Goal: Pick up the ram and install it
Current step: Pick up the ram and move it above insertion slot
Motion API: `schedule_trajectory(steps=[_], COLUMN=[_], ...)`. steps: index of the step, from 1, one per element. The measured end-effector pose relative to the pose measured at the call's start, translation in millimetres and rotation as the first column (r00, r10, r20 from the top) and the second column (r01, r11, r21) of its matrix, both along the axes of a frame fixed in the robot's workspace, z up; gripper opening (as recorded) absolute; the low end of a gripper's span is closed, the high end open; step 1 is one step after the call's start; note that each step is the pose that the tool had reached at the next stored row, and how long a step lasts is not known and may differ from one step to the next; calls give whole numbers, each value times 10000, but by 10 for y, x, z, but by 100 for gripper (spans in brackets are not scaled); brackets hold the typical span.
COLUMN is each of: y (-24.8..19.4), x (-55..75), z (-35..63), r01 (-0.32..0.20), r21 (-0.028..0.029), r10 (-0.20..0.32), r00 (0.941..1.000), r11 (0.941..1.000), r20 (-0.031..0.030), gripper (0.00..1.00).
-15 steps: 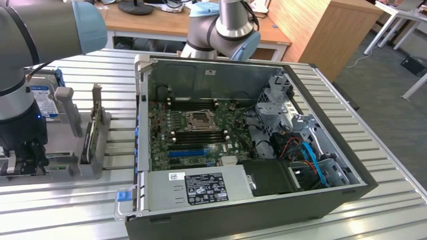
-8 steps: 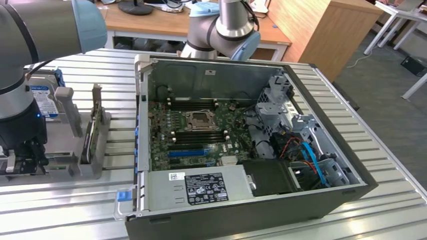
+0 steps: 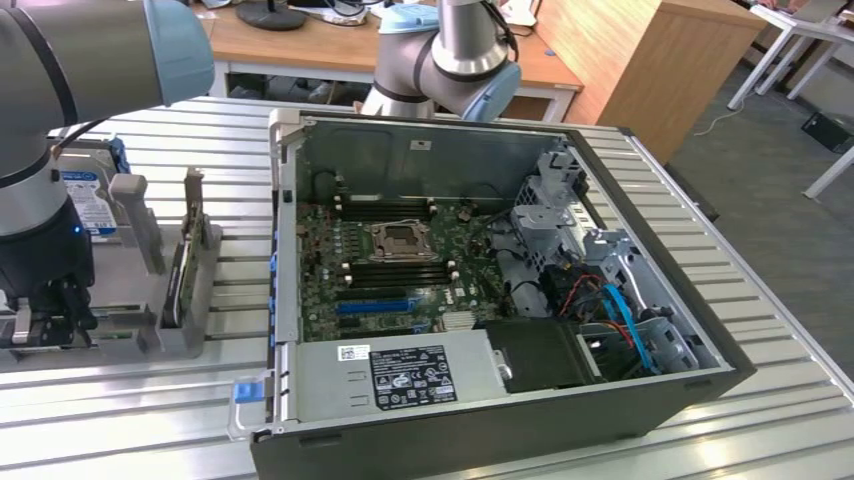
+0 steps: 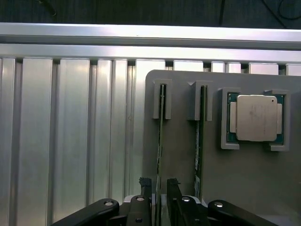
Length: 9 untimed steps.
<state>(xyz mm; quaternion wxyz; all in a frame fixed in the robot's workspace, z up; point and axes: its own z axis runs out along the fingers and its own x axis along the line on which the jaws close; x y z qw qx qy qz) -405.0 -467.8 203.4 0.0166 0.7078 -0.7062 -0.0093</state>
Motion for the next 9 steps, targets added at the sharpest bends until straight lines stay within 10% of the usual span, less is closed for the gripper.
schedule_trajectory(steps=[9], y=[-7], x=[-1], z=[0], r01=[-1], r21=[-1], r10=[1], r00=[10000], r11=[10000], r20=[0], gripper=[27])
